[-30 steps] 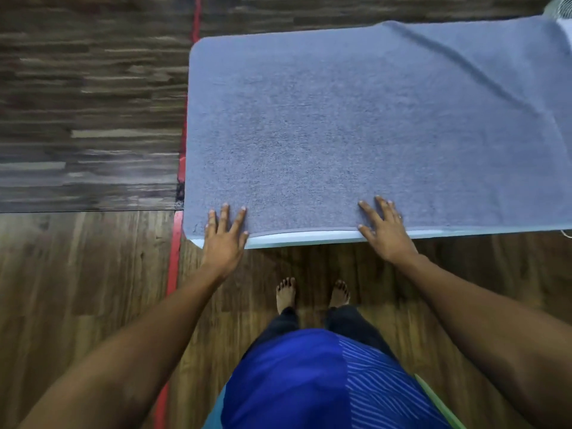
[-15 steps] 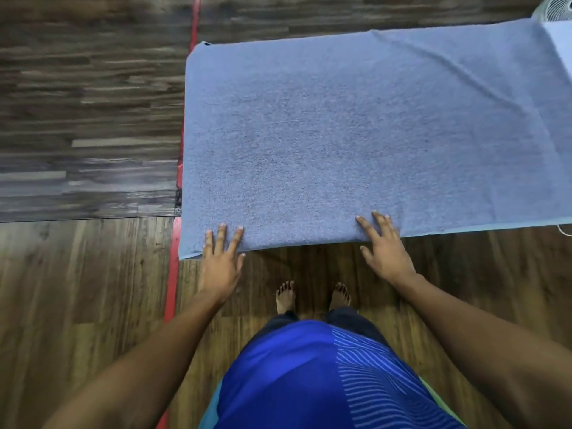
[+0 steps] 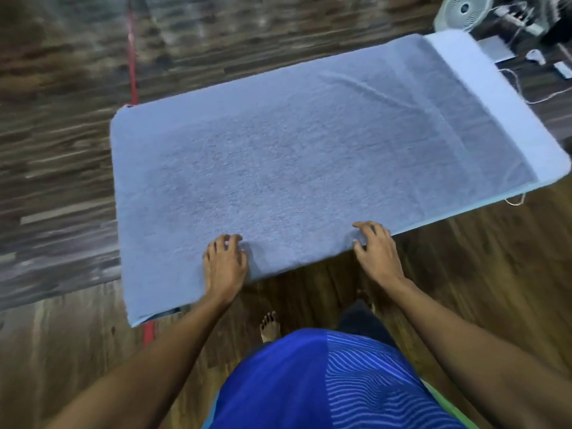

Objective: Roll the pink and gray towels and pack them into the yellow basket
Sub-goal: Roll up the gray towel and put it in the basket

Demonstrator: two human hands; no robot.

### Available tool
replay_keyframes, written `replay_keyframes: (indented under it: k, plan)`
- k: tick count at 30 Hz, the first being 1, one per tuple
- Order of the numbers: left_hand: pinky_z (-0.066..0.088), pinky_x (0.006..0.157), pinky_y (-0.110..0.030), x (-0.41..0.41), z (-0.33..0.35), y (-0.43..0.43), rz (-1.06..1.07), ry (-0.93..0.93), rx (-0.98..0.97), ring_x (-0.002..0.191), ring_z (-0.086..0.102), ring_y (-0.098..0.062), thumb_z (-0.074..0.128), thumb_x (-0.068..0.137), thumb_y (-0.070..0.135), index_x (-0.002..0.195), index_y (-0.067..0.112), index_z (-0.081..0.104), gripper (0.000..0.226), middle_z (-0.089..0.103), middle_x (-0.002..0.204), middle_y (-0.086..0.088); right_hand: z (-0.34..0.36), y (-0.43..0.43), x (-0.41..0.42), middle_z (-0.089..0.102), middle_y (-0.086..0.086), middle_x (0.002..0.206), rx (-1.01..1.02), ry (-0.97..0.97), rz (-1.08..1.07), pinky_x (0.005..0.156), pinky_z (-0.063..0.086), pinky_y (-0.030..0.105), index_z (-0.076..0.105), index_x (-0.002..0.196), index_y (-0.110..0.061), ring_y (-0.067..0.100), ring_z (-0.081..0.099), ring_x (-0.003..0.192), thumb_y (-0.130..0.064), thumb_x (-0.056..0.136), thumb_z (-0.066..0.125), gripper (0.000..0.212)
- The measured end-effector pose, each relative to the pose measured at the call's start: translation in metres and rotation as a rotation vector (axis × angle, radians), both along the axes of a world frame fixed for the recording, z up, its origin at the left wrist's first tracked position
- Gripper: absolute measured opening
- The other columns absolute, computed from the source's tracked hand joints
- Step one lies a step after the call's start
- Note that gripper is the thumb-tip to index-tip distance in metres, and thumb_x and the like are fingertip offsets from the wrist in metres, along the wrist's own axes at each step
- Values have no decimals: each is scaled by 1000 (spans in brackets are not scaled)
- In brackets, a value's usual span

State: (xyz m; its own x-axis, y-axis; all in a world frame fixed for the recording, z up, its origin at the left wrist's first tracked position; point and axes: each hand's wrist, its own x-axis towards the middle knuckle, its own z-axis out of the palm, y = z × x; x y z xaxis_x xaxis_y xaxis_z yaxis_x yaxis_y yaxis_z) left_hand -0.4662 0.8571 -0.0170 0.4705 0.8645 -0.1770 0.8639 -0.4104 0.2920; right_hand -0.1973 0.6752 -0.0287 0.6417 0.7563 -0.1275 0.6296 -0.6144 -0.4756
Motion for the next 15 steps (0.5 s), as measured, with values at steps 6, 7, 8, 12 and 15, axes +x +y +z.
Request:
replay_keyframes:
  k: [6,7,8,12,15]
  plan:
    - [37,97,-43,165,1,-34,-192,-95,-31,116,49,-35,59,90,22,122,16,60,33,55,128,-12,2,-33,148,52,11,127,35,-14,-116,102,38,44,58,127,-15,33,46,119,-16,89,60,38]
    - [37,97,-43,193,1,-42,-207,-105,-36,117,49,-35,59,90,23,123,16,59,34,54,129,-13,1,-38,175,52,11,127,29,-15,-121,101,39,44,58,127,-15,33,47,118,-17,89,60,38]
    - [38,98,-43,219,0,-50,-218,-112,-42,117,49,-35,58,90,24,124,16,59,35,54,130,-13,1,-43,201,51,11,128,18,-15,-122,101,39,45,58,127,-15,33,47,118,-17,89,60,38]
    - [34,104,-44,307,-5,-92,-203,-94,-109,128,42,-34,53,93,31,134,17,52,44,45,143,-12,3,-66,295,43,13,139,-118,-22,-30,105,36,47,52,135,-18,36,41,126,-26,88,62,48]
    - [25,112,-45,352,-11,-125,-178,-3,-195,141,26,-33,50,96,38,146,22,38,54,26,156,-11,4,-85,350,28,13,152,-241,-25,64,109,30,48,42,142,-23,36,30,136,-36,90,60,57]
